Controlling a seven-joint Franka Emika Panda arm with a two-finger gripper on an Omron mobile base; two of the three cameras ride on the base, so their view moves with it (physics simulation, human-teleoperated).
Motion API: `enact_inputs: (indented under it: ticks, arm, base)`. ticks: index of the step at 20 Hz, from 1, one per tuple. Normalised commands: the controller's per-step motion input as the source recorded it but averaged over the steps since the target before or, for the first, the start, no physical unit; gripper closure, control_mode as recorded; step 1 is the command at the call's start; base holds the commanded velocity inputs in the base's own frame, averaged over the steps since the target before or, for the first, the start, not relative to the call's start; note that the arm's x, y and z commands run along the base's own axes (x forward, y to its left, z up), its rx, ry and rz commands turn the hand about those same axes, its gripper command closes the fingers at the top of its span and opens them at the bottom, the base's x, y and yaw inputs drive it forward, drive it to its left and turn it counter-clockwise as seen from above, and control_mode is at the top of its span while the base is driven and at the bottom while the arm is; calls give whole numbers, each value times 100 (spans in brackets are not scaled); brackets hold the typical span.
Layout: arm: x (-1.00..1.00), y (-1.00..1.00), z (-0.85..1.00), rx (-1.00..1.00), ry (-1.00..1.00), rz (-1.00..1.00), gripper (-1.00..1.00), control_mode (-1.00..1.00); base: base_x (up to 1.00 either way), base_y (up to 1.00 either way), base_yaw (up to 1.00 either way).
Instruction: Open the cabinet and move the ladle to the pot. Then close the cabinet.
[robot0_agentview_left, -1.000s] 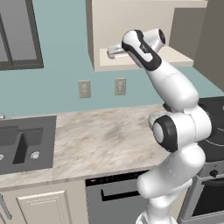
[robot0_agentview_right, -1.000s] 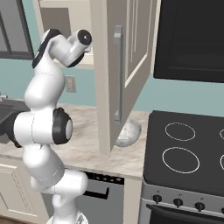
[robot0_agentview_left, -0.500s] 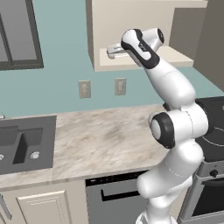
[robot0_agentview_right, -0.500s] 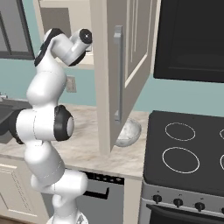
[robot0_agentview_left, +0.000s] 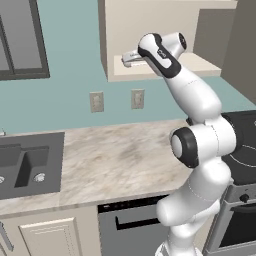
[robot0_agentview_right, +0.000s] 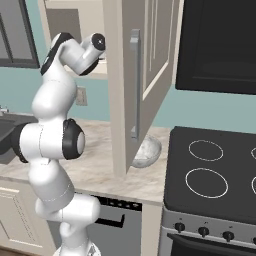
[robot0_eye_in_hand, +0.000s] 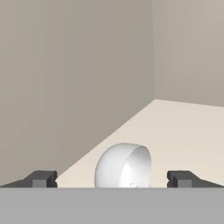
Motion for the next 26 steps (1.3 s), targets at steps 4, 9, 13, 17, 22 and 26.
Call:
enact_inputs:
  ticks: [4,9,13,17,22,26]
  arm:
    - [6,10,-6,0,0,1,-100,-100]
    - [11,14,-13,0,0,1,-100,-100]
    - [21,10,-16,0,0,0,-100,-100]
    - [22,1,-6,0,0,0,-100,-100]
    - [20,0,-1,0,1,1,-100,-100]
    - [17,2,-5,0,3,1,-100,-100]
  base:
    - [0,0,0]
    - [0,0,0]
    - [0,0,0]
    - [0,0,0]
    - [0,0,0]
    - [0,0,0]
